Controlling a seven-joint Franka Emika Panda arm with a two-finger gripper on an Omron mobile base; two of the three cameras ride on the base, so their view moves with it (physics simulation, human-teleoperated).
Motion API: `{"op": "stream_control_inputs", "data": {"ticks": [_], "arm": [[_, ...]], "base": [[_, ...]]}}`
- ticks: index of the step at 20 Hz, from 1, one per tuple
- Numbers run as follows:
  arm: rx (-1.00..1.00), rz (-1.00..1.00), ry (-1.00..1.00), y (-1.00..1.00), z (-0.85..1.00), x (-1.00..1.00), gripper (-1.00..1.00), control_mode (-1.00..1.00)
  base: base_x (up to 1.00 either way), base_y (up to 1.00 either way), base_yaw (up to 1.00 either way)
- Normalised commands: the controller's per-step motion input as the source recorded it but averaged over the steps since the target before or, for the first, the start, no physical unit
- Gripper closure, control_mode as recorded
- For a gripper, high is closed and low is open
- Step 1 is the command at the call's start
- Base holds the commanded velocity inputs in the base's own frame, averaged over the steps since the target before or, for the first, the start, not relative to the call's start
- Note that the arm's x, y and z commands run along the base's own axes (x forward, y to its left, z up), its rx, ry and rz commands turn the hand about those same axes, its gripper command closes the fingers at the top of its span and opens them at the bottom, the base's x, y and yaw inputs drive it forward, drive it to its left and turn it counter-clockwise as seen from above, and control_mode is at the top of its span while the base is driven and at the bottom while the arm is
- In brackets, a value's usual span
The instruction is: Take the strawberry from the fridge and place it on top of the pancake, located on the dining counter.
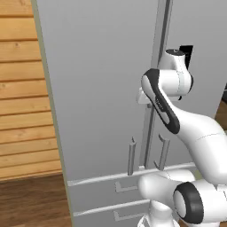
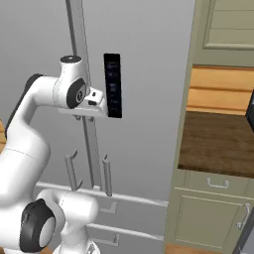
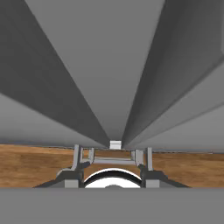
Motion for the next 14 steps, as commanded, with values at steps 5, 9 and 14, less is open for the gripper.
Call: {"op": "stream_control_inputs", "data": {"ticks": [5, 9, 14], "arm": [[0.0, 0.0, 0.0, 0.0, 0.0, 0.0, -1.0, 1.0], [0.0, 0.0, 0.0, 0.0, 0.0, 0.0, -1.0, 1.0], [0.0, 0.0, 0.0, 0.0, 0.0, 0.0, -1.0, 1.0]], "base": [[-0.32, 0.0, 0.0], [-0.81, -0.15, 0.0], [-0.54, 0.0, 0.0]]}}
